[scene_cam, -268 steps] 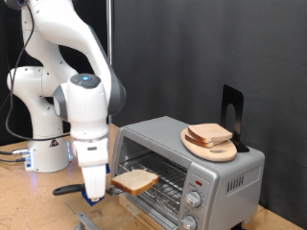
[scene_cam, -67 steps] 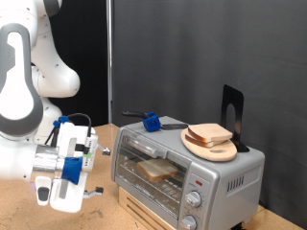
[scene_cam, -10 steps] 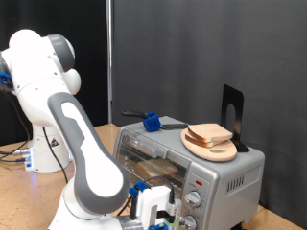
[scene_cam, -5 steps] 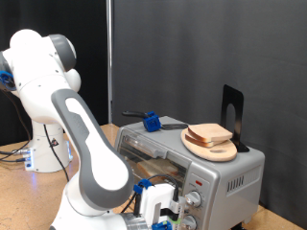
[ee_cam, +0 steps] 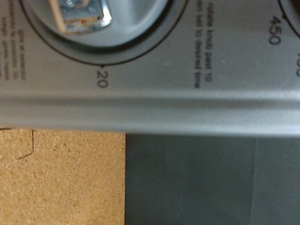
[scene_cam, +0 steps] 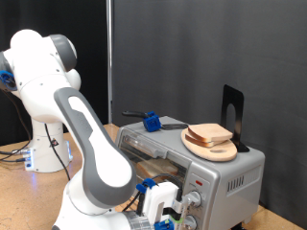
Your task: Make a piece of toast with the oven
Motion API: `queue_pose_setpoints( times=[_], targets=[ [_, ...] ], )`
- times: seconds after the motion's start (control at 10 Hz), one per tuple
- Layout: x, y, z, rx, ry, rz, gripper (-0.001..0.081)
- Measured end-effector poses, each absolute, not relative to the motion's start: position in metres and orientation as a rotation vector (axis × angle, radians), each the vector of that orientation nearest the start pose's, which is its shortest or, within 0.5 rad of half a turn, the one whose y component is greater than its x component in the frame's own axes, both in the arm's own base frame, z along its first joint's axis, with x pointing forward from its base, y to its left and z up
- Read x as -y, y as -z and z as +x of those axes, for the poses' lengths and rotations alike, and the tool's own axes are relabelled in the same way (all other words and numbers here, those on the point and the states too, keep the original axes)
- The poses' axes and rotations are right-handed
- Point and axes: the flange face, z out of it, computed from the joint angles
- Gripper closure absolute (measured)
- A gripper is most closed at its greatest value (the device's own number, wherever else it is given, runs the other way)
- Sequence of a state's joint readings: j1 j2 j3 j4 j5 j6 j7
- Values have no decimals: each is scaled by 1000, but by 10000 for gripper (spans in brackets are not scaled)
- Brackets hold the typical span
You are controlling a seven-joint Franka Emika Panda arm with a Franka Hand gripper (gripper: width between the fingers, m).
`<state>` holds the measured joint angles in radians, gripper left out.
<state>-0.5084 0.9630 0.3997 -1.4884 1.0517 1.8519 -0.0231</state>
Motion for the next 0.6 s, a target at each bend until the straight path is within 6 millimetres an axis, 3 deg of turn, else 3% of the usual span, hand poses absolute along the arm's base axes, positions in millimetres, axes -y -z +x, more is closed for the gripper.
queue_pose_setpoints(
  times=[0.4, 0.5, 0.6],
  targets=[
    [47, -147, 680, -652, -311, -1628, 8],
    [45, -149, 681, -651, -307, -1620, 129],
    [44, -150, 681, -649, -308, -1618, 129]
  ],
)
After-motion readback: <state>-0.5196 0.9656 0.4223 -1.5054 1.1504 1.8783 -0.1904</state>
